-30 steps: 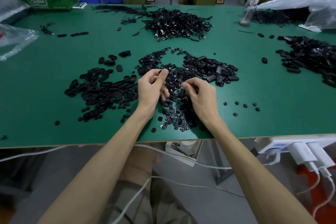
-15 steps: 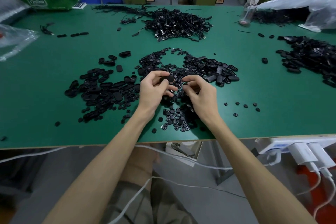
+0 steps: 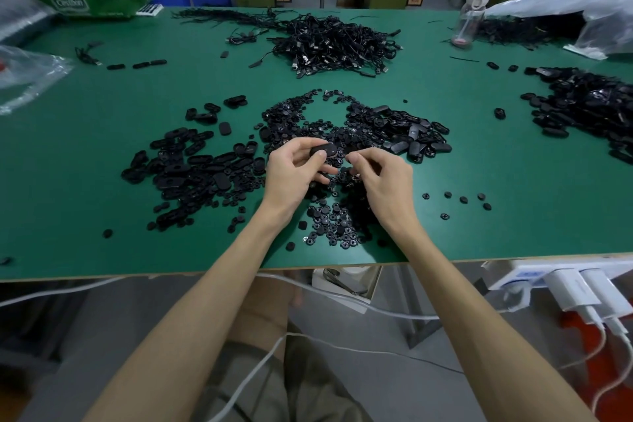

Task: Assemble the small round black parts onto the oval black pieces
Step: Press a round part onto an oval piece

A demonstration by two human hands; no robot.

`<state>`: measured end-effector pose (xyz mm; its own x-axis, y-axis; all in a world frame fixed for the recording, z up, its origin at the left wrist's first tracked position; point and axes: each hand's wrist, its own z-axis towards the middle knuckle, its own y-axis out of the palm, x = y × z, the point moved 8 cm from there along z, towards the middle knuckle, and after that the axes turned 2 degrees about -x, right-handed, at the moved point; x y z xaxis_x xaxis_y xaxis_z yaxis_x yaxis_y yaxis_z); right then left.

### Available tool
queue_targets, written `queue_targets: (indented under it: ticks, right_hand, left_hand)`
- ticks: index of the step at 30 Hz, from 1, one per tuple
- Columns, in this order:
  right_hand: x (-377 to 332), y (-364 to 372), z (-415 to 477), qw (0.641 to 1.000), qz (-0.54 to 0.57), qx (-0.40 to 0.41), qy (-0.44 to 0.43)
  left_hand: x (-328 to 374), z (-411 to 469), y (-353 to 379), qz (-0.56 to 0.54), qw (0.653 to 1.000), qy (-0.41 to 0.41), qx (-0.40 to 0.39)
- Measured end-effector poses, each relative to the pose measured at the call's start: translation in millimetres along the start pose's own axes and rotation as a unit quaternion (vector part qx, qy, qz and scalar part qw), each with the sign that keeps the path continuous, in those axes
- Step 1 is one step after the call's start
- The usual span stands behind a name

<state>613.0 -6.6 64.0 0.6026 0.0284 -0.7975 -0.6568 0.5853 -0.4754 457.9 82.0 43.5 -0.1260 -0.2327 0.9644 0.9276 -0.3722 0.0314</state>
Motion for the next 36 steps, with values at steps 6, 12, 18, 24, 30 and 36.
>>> queue_targets:
  ticks: [6, 12, 18, 24, 30, 36]
  right_hand:
    - [-3.2, 0.7, -1.3, 1.0, 0.019, -0.018, -0.003]
    - [-3.8, 1.0, -2.1, 0.999, 0.038, -0.02, -0.007]
    - [-5.1, 1.3, -2.3, 0.998, 0.049, -0.027, -0.013]
    - [-4.6, 2.8, -1.6, 0.996, 0.082, -0.041, -0.013]
    - [1.4, 5.7, -1.1, 0.988, 0.149, -0.045, 0.001]
    - [3.8, 6.0, -0.1, 0.983, 0.175, -0.049, 0.005]
  left_hand:
    - [0.3, -0.1, 1.3, -0.006, 1.0, 0.002, -0.011]
    - [-0.5, 0.0, 2.0, 0.01, 1.0, 0.006, -0.017]
    - [1.6, -0.2, -0.4, 0.032, 0.999, 0.021, -0.013]
    - [-2.1, 0.5, 0.1, 0.013, 1.0, 0.003, -0.002]
    - [-4.1, 0.7, 3.9, 0.046, 0.999, 0.001, -0.02]
    - [4.5, -1.1, 7.7, 0.071, 0.997, 0.026, -0.034]
